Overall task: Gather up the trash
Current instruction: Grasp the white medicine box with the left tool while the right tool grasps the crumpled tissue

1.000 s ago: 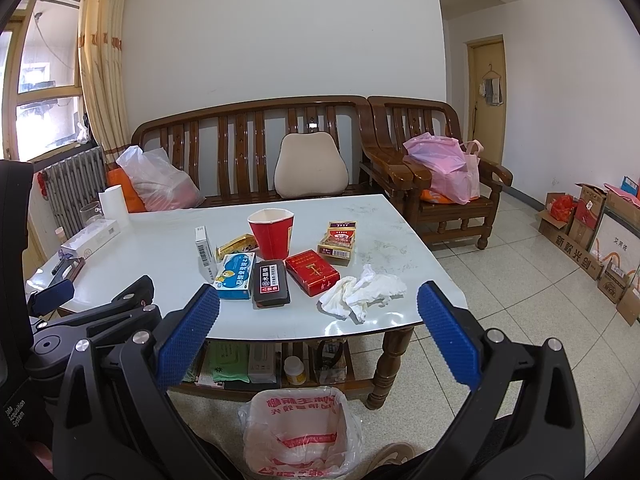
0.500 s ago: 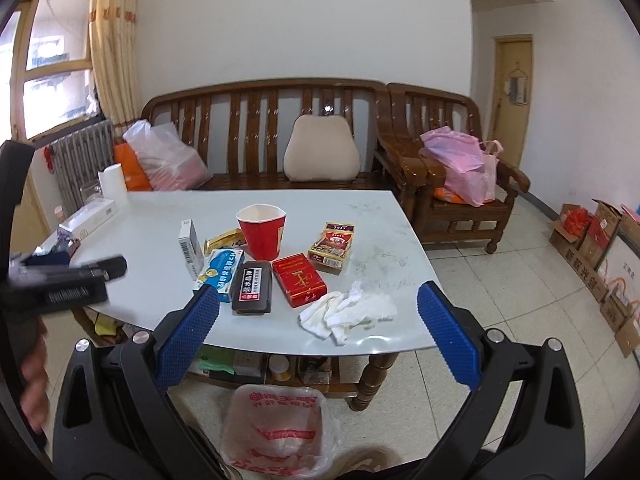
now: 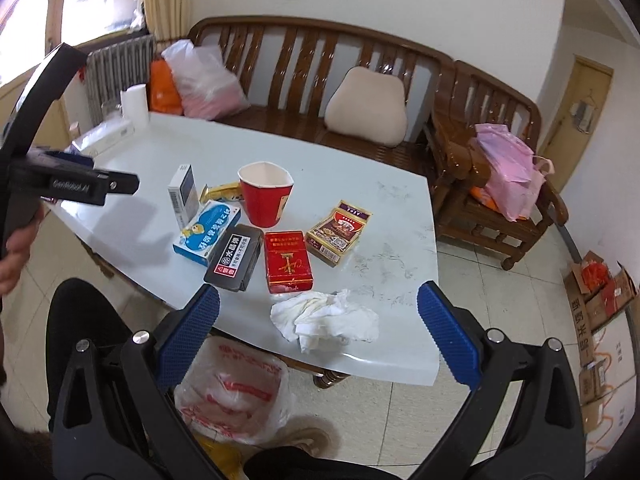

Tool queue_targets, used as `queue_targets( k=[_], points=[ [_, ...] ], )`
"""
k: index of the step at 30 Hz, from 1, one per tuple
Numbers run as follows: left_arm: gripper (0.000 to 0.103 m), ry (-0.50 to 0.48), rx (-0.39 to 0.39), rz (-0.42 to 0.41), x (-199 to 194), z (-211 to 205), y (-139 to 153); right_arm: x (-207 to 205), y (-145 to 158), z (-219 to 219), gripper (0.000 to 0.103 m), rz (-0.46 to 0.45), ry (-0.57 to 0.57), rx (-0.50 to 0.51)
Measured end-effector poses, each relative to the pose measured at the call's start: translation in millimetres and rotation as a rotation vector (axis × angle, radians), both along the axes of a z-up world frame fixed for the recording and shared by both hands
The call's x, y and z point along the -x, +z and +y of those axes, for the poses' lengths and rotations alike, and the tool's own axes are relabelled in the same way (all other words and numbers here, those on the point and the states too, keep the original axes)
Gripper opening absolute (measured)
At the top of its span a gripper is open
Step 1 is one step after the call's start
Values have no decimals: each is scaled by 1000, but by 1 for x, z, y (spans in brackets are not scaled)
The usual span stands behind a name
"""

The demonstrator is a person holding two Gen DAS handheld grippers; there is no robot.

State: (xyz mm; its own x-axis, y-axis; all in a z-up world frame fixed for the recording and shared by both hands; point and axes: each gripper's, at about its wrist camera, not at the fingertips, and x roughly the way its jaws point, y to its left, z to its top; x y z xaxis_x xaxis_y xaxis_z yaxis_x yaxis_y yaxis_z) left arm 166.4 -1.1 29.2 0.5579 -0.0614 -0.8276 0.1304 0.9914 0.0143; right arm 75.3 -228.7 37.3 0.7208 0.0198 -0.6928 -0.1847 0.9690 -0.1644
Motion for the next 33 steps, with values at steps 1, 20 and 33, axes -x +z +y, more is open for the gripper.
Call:
queue_targets(
  k=[1,20,33],
  points=[
    [96,1,-9,4,-3,-1,-1,-4,-2,-1,97,10,5,4],
    [96,30,-17,184,-90,-6,-46,-66,-50,-12,97,236,109,9],
    [96,61,-27,238,-124,-3,-79,-90,-116,-15,97,404,109,-5]
  ],
)
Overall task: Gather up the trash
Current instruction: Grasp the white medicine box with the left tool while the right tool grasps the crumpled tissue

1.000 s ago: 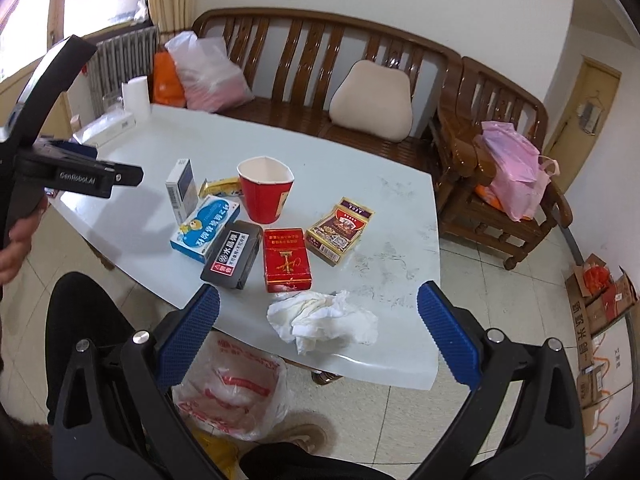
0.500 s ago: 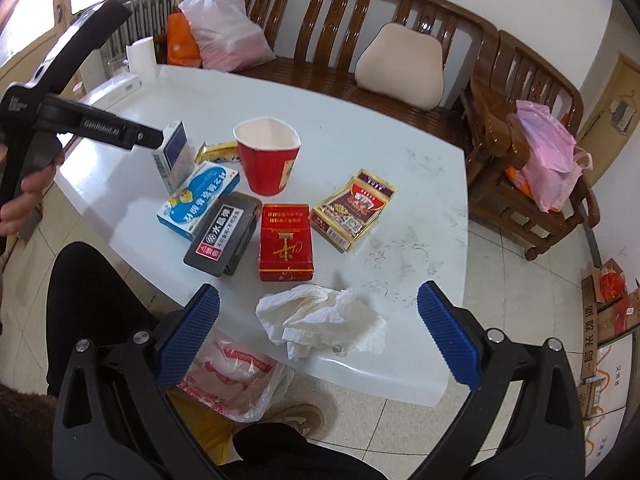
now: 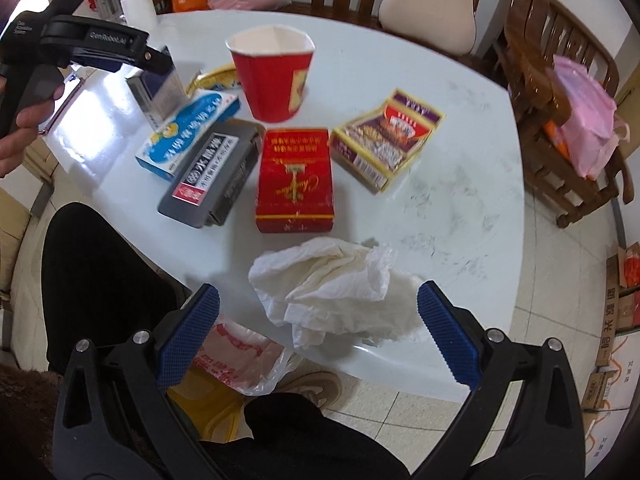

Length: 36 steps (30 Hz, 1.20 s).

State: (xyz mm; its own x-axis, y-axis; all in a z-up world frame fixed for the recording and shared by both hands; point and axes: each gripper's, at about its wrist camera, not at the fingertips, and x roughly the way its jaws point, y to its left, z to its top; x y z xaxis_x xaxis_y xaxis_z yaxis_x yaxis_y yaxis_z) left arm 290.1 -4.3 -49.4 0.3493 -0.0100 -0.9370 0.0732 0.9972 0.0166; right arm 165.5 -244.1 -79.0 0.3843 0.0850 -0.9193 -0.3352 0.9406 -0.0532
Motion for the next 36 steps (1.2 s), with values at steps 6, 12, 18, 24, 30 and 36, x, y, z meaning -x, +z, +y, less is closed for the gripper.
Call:
queue_targets(
  k=[6,12,18,24,30,36],
  points=[
    [96,-6,3,16,-9,2,-10,-6,-18,-2,97,47,-7,-7],
    [89,-11,-6,30,-17,2,-19,-12,-35,-8,97,83,-43,-33],
    [66,-2,39,97,-24,8,-32,-13,-41,-12,88,83,-58,-27],
    [53,-6,62,124,-26,8,-40,-12,-44,-10,71,82,-59,-17],
    [48,-8,58,126,-29,6,-41,-14,-43,-10,71,78,-58,-22],
    [35,-13,64,141,-33,9,-45,-21,-41,-13,59,69,-64,-17]
  ],
)
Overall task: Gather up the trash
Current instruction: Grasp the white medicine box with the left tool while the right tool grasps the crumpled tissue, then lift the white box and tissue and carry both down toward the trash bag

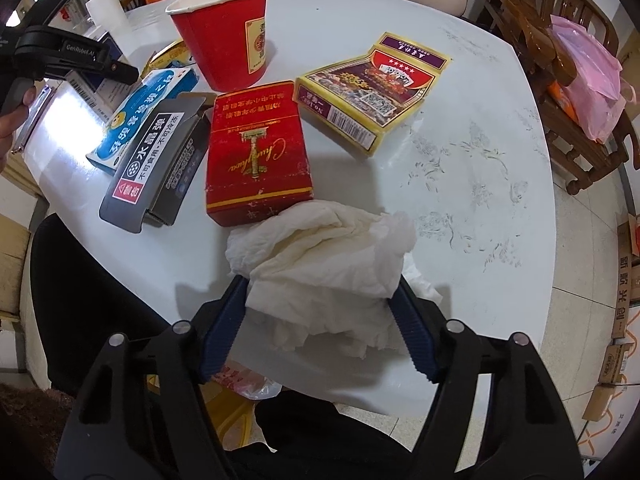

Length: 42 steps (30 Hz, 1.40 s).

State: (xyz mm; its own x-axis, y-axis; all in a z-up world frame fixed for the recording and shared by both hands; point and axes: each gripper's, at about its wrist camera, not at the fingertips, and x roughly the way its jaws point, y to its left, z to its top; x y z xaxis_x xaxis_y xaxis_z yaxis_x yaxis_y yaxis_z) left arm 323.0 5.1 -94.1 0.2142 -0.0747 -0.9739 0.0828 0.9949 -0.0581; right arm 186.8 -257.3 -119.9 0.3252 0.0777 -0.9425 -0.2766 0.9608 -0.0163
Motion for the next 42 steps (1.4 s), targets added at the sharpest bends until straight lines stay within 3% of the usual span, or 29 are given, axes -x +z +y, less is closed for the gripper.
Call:
queue_targets(
  k=[3,6,11,18,23,33,36,42],
  points=[
    [28,3,-2,3,0,2,-2,1,2,0,38,-6,-4,0],
    [26,2,8,4,1,4,-2,3,3,0,25,-9,-4,4],
    [24,4,8,-19,3,8,-1,5,8,4,14,-26,-6,-4],
    [20,-23,1,-31,8,6,5,9,18,6,11,-64,-5,9],
    [20,-44,45,-48,13,3,8,9,29,9,11,-101,5,28],
    [20,-67,29,-100,24,5,27,18,51,20,11,-160,20,36],
    [20,-69,82,-98,30,7,31,21,55,24,11,-171,20,31],
    [20,-81,60,-136,45,9,44,28,73,30,11,-212,17,21]
  ],
)
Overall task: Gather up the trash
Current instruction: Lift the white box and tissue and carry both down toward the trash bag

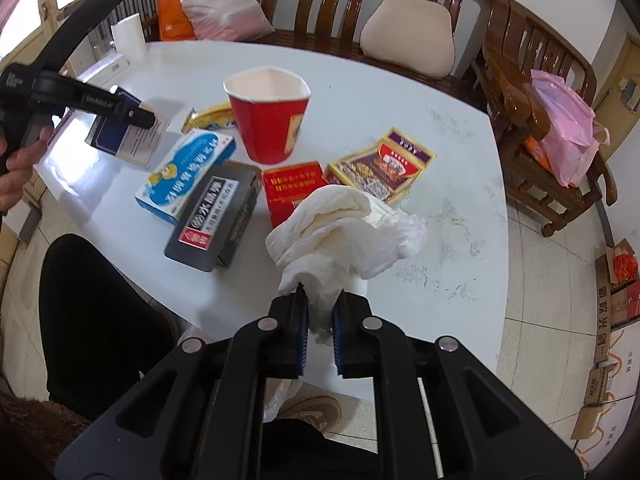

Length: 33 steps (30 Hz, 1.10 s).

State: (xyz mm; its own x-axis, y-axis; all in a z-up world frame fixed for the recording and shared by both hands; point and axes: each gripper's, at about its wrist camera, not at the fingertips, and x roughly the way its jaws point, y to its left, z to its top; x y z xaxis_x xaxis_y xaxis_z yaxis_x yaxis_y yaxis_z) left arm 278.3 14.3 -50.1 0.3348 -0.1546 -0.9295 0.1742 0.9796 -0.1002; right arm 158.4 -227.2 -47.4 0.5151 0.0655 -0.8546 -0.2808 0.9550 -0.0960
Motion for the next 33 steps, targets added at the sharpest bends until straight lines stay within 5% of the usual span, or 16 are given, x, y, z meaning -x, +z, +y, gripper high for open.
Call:
queue_targets(
  k=[14,33],
  points=[
    [20,-98,-5,-112,89,-7,43,44,37,29,11,-86,43,-6],
    [20,-207,-23,-140,194,-23,26,124,30,72,11,-90,116,3]
  ],
)
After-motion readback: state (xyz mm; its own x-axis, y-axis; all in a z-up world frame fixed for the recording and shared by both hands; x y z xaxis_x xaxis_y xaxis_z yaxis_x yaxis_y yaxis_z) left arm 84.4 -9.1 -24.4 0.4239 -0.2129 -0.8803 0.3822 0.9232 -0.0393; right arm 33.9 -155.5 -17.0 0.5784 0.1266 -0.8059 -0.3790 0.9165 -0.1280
